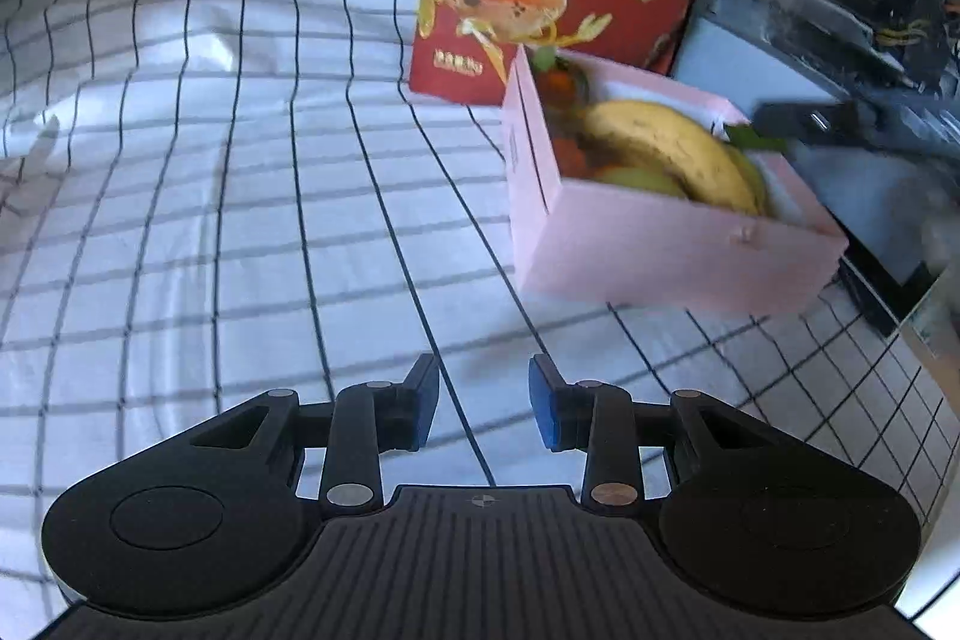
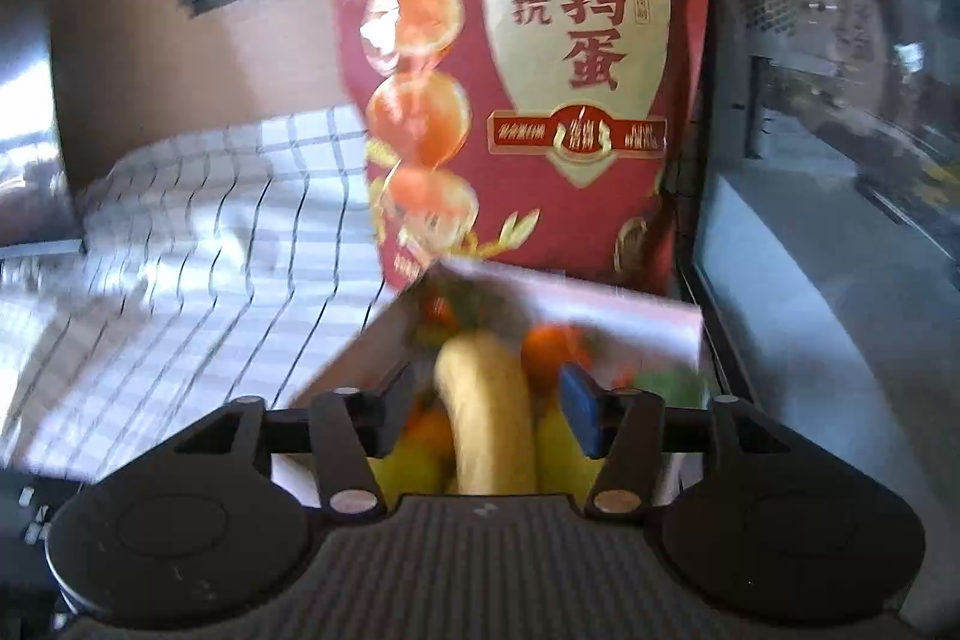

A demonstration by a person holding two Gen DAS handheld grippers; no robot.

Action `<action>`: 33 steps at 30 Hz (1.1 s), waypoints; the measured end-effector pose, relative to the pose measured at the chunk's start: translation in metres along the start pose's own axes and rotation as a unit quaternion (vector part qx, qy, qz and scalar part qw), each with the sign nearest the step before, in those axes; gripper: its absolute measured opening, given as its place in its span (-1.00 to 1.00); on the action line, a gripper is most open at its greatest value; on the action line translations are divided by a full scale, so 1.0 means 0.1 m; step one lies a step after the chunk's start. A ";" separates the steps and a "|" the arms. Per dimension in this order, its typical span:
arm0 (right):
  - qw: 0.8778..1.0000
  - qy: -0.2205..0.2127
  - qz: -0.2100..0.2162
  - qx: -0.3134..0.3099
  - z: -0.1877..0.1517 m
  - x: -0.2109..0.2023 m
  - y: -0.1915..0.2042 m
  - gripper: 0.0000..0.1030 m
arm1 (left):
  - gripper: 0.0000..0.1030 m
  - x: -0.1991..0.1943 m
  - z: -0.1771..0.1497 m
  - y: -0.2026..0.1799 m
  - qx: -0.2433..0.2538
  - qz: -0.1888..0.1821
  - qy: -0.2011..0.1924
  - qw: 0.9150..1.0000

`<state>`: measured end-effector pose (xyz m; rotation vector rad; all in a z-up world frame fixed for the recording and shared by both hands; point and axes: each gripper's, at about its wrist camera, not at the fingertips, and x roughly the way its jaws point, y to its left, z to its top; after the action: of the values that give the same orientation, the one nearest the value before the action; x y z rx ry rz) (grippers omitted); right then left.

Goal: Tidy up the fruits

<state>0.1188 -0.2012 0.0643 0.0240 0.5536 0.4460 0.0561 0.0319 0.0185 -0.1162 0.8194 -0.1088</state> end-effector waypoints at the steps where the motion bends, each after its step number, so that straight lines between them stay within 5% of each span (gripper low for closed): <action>1: 1.000 -0.001 -0.003 -0.002 -0.12 -0.09 0.07 0.13 | -0.27 0.02 -0.04 -0.02 -0.003 -0.001 0.001 1.000; 12: 0.994 0.084 -0.050 0.038 -1.01 0.05 0.34 0.16 | -0.10 0.04 -0.28 -0.39 0.073 0.044 -0.059 0.995; 14: 0.994 0.074 -0.073 0.041 -1.07 0.07 0.34 0.49 | -0.10 0.04 -0.28 -0.39 0.062 0.046 -0.063 0.995; 20: 0.988 0.064 -0.131 0.059 -1.18 0.10 0.33 0.87 | -0.10 0.09 -0.27 -0.46 0.063 0.065 -0.069 0.993; 33: 0.988 0.042 -0.137 0.057 -1.25 0.03 0.32 0.92 | -0.10 0.07 -0.29 -0.46 0.063 0.061 -0.071 0.994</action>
<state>0.0442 -0.1830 -0.0392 0.0376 0.6547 0.1481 0.0377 -0.0166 0.0005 0.0457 0.6741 -0.0368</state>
